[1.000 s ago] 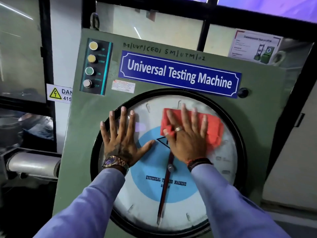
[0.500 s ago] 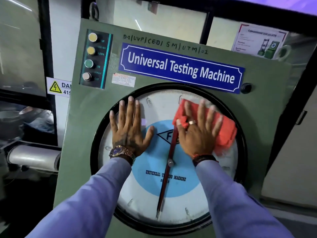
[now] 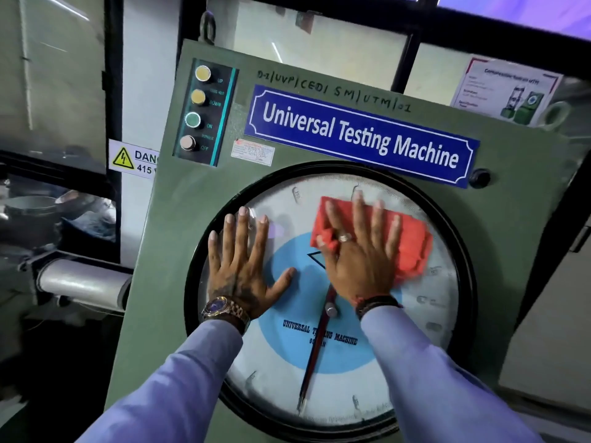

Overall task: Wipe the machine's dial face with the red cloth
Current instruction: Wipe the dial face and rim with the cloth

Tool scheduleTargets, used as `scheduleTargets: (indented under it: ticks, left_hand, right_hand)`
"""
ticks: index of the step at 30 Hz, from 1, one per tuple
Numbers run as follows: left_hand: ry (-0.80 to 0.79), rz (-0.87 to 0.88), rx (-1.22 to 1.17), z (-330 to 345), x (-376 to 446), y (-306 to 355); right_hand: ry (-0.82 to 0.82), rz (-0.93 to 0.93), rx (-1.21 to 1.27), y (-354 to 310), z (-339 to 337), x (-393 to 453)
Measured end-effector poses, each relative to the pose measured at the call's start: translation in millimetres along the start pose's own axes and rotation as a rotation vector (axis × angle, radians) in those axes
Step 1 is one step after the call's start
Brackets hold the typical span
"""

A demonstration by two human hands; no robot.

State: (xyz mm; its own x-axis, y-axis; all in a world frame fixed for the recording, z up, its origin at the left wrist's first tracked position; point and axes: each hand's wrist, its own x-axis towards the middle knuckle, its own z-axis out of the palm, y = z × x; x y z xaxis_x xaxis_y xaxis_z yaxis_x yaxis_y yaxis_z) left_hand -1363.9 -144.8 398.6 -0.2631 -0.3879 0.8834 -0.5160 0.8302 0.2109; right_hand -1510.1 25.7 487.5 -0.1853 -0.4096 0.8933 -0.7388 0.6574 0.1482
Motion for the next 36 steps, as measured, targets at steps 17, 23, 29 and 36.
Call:
scheduleTargets:
  ticks: [17,23,29,36]
  left_hand:
    - [-0.033,0.024,-0.031,-9,0,-2]
    - [-0.002,0.133,0.004,-5,-2,-24]
    - [-0.066,0.081,-0.006,-13,4,-8]
    - [-0.049,0.065,-0.062,-23,41,37]
  right_hand:
    - [0.093,0.282,0.053,-34,1,37]
    - [0.053,-0.123,0.095,-89,8,51]
    - [0.085,0.142,0.048,-19,3,28]
    - [0.066,0.729,0.018,39,1,-32]
